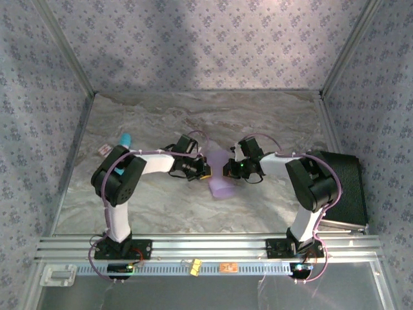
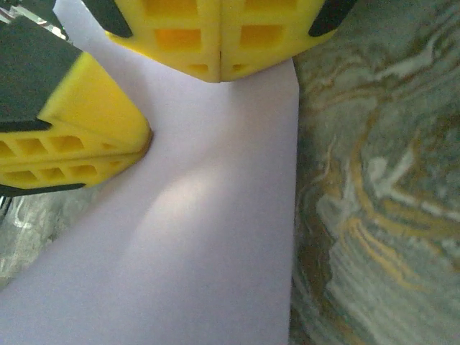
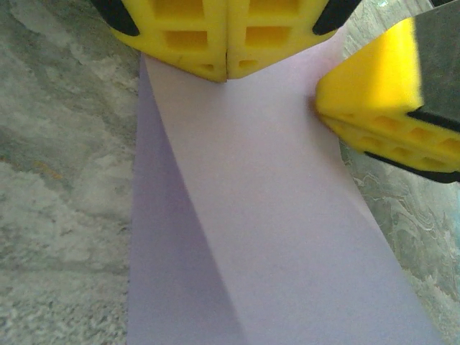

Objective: Fold a paper plane with a square sheet of paper (pick it up from the middle)
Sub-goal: First fold the square sheet of paper in half at the center of the table.

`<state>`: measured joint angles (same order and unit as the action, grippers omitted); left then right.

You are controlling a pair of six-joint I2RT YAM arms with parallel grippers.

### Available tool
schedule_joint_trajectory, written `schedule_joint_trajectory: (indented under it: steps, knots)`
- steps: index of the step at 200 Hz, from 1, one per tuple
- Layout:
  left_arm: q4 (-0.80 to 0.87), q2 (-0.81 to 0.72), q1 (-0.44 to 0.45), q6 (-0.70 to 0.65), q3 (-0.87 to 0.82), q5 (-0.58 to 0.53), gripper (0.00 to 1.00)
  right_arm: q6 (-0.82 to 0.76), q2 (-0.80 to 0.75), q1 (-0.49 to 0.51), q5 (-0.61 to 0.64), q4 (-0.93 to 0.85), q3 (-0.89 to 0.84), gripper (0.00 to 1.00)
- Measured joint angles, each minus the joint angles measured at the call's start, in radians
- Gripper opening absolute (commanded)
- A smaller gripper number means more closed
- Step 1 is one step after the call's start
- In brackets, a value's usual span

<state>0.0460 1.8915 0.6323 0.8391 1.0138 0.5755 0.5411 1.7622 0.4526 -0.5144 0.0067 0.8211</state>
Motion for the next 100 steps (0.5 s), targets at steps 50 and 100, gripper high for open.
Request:
schedule_joint_trajectory:
  steps: [50,100]
  knots:
    - [-0.007,-0.031,0.029,0.056,0.005,0.014,0.0,0.0,-0.002,0.0,0.002,0.0,-0.001,0.0]
    - [-0.026,-0.021,0.031,0.072,-0.047,0.0,0.0,0.001,-0.006,-0.002,0.002,0.007,-0.01,0.0]
